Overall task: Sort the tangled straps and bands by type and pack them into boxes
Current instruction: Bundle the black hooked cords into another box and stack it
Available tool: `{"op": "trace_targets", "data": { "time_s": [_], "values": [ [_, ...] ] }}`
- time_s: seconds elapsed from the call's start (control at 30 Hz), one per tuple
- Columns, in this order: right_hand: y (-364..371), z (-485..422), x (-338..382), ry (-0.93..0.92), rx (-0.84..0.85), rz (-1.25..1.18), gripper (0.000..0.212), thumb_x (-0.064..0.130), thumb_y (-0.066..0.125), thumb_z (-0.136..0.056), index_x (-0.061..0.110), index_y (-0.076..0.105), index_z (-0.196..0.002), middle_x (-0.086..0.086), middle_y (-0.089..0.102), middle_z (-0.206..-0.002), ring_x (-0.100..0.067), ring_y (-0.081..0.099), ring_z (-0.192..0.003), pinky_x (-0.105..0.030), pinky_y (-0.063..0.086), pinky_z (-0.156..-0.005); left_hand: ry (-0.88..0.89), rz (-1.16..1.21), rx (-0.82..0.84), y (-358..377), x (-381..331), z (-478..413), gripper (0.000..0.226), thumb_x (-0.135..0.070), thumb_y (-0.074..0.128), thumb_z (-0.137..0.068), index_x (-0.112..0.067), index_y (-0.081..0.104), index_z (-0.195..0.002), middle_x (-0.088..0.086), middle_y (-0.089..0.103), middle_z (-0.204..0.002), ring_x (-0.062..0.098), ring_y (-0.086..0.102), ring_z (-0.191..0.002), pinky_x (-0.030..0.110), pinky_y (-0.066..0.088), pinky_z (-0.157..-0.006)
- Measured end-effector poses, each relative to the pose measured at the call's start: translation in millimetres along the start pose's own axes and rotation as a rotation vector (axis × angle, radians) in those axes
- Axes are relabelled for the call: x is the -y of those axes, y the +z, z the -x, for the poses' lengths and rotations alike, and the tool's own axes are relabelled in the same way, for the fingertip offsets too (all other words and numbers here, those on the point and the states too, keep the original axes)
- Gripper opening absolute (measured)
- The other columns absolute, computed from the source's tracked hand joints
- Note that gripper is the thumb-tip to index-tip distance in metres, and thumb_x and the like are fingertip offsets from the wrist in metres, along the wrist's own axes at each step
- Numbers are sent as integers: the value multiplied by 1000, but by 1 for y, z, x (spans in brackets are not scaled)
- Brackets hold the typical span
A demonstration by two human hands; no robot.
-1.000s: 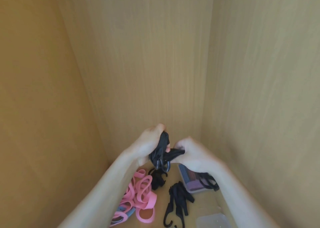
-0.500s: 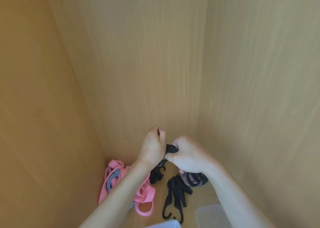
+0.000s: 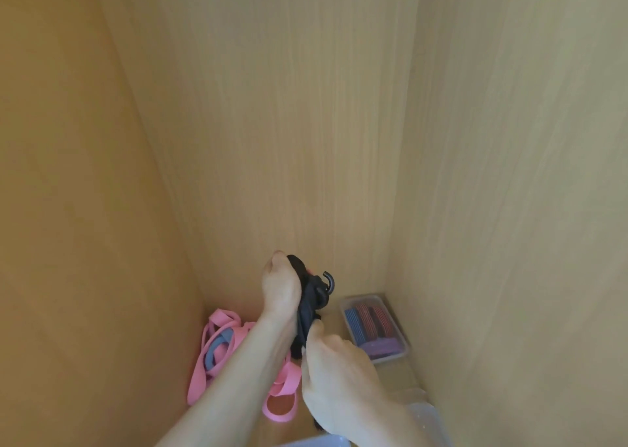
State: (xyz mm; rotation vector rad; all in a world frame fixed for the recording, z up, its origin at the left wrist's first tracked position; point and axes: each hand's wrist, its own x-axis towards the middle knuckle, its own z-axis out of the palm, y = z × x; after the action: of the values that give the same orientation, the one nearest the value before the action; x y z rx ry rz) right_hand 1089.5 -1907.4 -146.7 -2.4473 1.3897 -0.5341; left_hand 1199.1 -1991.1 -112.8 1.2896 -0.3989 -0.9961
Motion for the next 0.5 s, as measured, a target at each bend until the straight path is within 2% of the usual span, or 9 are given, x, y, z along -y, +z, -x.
{"op": "trace_targets", "data": {
  "time_s": [0.07,0.1,0.17,0.23,0.27,0.33,0.37,0.43,0.5],
  "values": [
    [4,-4,-6,-24,23,153,53,7,50,-92,5,33,-143,-12,68,-110,-31,68,-95,-36,43,-67,-82,86,17,-2,-4,-1,37,-28,38,-99,-9,49,-69,8,55,-57,23,50,-46,30,46,-58],
    [7,-5,-8,-32,39,204,54,4,51,-90,4,34,-142,-12,68,-107,-33,68,-94,-37,42,-66,-109,106,30,-4,-5,0,37,-29,39,-99,-9,49,-69,7,55,-54,23,50,-44,31,46,-61],
    [9,-8,-15,-18,83,197,39,4,51,-88,9,43,-126,-9,65,-97,-33,67,-87,-37,42,-63,-156,118,61,-7,-8,1,36,-29,40,-99,-7,51,-73,6,54,-49,22,51,-42,31,47,-58],
    [8,-13,-24,49,153,15,11,12,47,-90,12,49,-100,-6,59,-87,-33,62,-79,-37,44,-65,-234,137,124,-10,-11,4,30,-27,43,-99,-6,50,-78,7,53,-50,22,51,-44,29,48,-53],
    [7,-17,-31,91,221,-161,9,15,45,-92,10,53,-93,-10,58,-83,-33,61,-76,-37,44,-67,-286,150,185,-10,-13,6,27,-25,45,-98,-7,49,-79,8,52,-53,21,50,-44,29,47,-51],
    [-2,-22,-41,133,388,-567,23,17,46,-97,8,57,-79,-22,49,-71,-29,53,-61,-38,42,-65,-380,123,329,-12,-17,13,25,-21,47,-97,-9,48,-75,8,50,-57,20,47,-44,26,46,-45],
    [-8,-24,-46,124,437,-684,26,16,49,-97,11,58,-74,-22,44,-68,-26,49,-57,-40,43,-65,-417,88,397,-13,-18,17,27,-20,48,-96,-10,48,-72,7,49,-58,19,47,-45,24,45,-43],
    [-18,-29,-54,74,473,-699,25,20,56,-90,17,58,-66,-23,48,-62,-25,50,-58,-45,48,-74,-485,24,513,-16,-18,26,29,-21,51,-95,-10,48,-68,7,49,-57,20,52,-46,23,46,-43],
    [-24,-32,-58,55,489,-650,14,25,59,-83,16,62,-73,0,60,-59,-20,52,-57,-41,52,-76,-482,-69,565,-18,-15,33,32,-22,54,-96,-9,48,-67,9,49,-56,28,67,-57,27,53,-47]
  ]
}}
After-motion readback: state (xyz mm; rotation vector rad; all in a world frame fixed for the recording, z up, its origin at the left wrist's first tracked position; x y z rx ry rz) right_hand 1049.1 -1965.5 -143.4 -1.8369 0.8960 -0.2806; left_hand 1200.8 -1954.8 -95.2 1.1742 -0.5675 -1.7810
